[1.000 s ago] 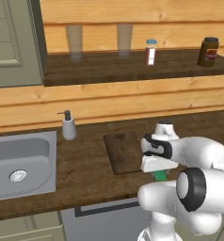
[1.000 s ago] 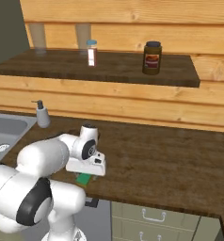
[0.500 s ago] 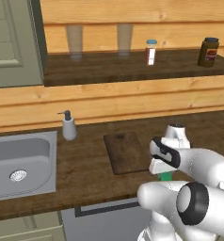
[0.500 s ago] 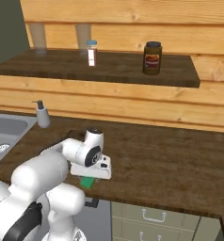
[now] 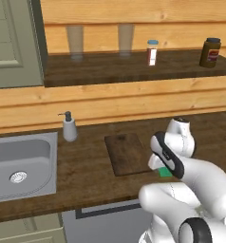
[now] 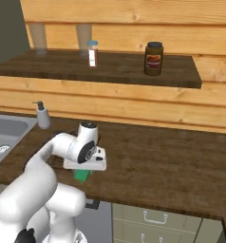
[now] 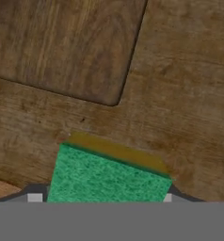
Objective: Pick up the sponge from the counter and clean the cutting board by briefly scrubbing or pressing down on the cutting board. Once finished, release the sponge.
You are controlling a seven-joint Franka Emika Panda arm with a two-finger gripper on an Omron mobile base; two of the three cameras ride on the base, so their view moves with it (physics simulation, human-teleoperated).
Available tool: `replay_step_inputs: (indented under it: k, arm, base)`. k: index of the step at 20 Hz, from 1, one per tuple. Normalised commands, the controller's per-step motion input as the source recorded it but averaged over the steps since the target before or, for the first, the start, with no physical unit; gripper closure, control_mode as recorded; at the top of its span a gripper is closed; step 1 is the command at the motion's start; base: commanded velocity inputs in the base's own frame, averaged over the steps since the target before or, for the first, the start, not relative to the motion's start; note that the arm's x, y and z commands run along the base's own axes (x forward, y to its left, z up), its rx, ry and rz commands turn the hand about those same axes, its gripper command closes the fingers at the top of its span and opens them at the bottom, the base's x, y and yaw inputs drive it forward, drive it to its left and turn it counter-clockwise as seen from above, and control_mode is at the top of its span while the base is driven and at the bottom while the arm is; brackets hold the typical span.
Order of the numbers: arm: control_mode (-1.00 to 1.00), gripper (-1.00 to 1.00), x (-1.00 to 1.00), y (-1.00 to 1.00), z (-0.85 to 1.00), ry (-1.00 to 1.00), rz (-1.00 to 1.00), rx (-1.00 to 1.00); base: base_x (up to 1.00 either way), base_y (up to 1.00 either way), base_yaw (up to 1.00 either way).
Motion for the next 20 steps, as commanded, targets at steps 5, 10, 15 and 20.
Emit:
replay_step_inputs:
  k: [5,10,15,20]
  arm:
    - [-1.0,1.0,0.52,0.65,0.64,0.0,0.08,-0.01]
    - [-1.0,1.0,0.82,0.08,0.02,0.0,0.0,-0.08]
    - [-1.0,1.0,0.71,-0.11,-0.26,0.01,0.0,-0.01]
    - [-1.0,1.0,0.15,-0.01,-0.49,0.0,0.01,0.0]
  base:
    - [0.0,0.0,0.0]
    - [0.0,0.0,0.0]
    - [0.0,0.0,0.0]
    - [0.0,0.0,0.0]
